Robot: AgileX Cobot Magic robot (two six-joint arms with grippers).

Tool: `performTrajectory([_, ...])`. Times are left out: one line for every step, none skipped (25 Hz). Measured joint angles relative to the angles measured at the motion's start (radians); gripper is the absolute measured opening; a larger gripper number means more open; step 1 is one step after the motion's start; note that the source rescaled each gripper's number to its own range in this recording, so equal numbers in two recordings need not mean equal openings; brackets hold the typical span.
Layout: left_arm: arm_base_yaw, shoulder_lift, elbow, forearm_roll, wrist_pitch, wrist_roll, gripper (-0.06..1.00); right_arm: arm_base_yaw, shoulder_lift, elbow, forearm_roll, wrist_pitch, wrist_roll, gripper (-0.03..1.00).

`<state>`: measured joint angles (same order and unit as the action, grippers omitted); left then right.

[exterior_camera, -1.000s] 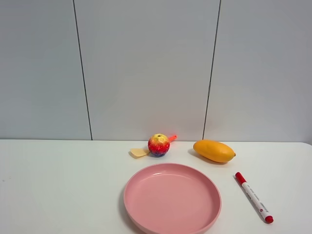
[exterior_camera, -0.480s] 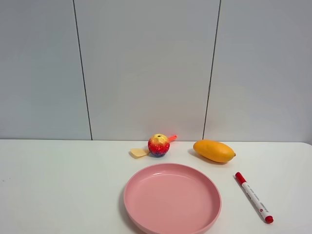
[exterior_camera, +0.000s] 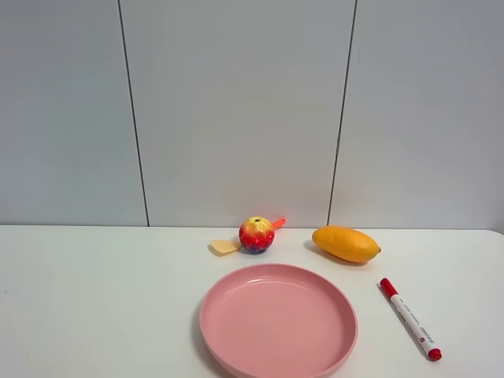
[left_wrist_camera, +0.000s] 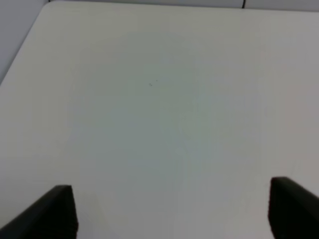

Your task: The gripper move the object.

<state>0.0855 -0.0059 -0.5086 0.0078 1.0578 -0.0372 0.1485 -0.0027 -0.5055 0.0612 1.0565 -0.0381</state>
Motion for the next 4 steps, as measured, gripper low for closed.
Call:
performTrajectory([0.0, 0.0, 0.0, 0.0, 0.0, 0.0, 0.41, 0.0, 0.0, 0.0, 0.0, 0.0, 0.0, 1.0])
performTrajectory([0.0, 0.0, 0.0, 0.0, 0.0, 0.0, 0.41, 0.0, 0.0, 0.0, 0.0, 0.0, 0.0, 1.0])
performTrajectory([0.0, 0.0, 0.0, 0.0, 0.0, 0.0, 0.41, 0.0, 0.0, 0.0, 0.0, 0.0, 0.0, 1.0])
performTrajectory([0.0, 0.0, 0.0, 0.0, 0.0, 0.0, 0.41, 0.0, 0.0, 0.0, 0.0, 0.0, 0.0, 1.0])
